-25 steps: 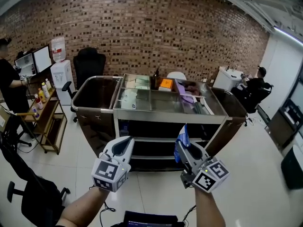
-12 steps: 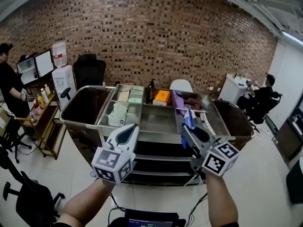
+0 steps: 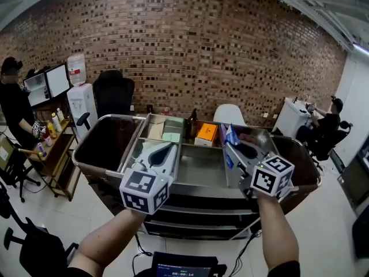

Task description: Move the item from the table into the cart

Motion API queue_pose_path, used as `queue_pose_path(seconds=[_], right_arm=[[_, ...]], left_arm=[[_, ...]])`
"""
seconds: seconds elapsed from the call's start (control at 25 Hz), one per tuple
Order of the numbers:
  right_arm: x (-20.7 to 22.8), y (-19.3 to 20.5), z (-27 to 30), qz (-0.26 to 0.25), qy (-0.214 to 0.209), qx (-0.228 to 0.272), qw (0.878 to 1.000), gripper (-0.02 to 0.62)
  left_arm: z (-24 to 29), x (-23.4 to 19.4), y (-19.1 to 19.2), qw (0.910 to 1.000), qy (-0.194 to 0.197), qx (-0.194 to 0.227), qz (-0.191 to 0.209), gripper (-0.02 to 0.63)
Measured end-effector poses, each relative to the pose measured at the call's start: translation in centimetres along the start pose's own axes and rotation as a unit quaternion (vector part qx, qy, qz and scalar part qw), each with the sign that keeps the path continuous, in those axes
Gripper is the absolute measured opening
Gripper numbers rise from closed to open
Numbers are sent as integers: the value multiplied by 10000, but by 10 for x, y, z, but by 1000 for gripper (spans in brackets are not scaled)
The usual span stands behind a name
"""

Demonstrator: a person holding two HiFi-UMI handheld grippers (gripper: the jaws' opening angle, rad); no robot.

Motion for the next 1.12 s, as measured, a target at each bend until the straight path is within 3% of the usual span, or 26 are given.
queue_pose_path(seconds=[0.16, 0.32, 0.48, 0.76, 1.12], right_arm=[[15, 5, 64, -248, -128, -501, 9984, 48], [40, 42, 110, -474, -233, -952, 9941, 48], [60, 76, 140, -887, -532, -1636, 9811, 48], [60, 149, 171, -1618, -1387, -3099, 9266, 48], [59, 261, 191, -2165, -2075, -4330, 8501, 49]], left_arm=[[35, -40, 0, 9994, 155, -310, -20, 15], [67, -67, 29, 9988, 150, -463, 8, 15], [98, -82, 49, 9982, -22, -606, -37, 15], [124, -100, 61, 9960, -322, -762, -323, 15], [131, -119, 99, 9916, -591, -1101, -344, 15]])
Point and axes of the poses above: the fingertips, and each gripper's own axes: z forward along the fingers, x to its right, y out of its underside, the point moved 1 cm from there along -z, backward along the fingers, and after that the axes turned 4 degrees about y, right-handed, at the moved point
